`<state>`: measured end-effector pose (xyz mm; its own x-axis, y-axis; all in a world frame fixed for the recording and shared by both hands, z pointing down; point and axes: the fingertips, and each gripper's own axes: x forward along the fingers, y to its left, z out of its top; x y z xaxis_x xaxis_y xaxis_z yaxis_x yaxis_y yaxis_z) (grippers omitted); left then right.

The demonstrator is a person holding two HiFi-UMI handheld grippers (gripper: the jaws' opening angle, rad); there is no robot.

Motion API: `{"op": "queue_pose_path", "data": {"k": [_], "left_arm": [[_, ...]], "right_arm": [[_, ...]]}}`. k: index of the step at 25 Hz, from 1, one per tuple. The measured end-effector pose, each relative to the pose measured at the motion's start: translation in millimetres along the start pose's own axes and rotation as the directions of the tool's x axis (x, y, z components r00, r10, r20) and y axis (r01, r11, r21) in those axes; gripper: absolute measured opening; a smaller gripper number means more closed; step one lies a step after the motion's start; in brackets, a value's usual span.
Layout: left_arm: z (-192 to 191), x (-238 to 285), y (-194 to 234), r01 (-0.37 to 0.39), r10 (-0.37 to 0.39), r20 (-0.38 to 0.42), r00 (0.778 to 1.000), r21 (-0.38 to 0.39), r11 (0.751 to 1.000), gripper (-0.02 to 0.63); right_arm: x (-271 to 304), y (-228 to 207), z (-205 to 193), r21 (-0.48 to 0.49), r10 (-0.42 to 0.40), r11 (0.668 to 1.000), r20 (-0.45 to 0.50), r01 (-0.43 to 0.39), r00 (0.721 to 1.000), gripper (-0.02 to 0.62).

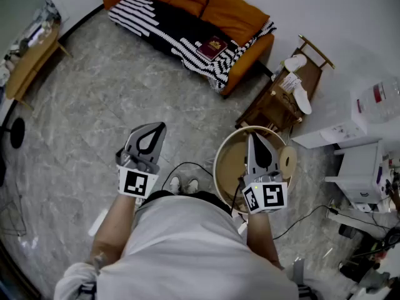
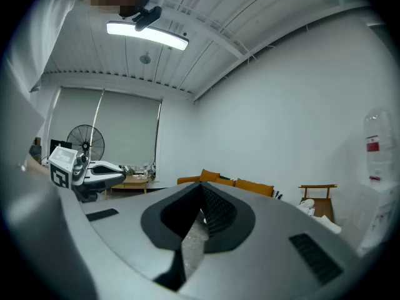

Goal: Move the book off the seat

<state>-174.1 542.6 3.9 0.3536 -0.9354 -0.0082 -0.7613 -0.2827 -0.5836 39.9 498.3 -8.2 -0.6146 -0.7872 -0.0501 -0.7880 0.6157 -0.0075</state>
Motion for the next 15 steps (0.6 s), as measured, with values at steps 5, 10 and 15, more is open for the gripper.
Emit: {"op": "queue_pose_path", "data": {"k": [5,10,15], "left_arm": [[5,8,-10,0.001,-0.001,0.0,1.0,-0.012,1.0,0.015],[10,17,-20,0.006,-0.006,0.002,1.0,-0.029,1.0,0.015],[10,26,-34,0.012,-0.012,-0.005,1.0,-0.028,1.0,0.015]], "right_arm": [[-3,-13,-1,-0.003,0.005,1.0,0.003,-0.005,1.0,0.021],[-9,-26,-3,0.009,0.0,1.0,0.008,0.0,1.0,0.021],[-20,-41,-15,0.032,-0.004,0.999,0.003,0.004,1.0,0.021]]}}
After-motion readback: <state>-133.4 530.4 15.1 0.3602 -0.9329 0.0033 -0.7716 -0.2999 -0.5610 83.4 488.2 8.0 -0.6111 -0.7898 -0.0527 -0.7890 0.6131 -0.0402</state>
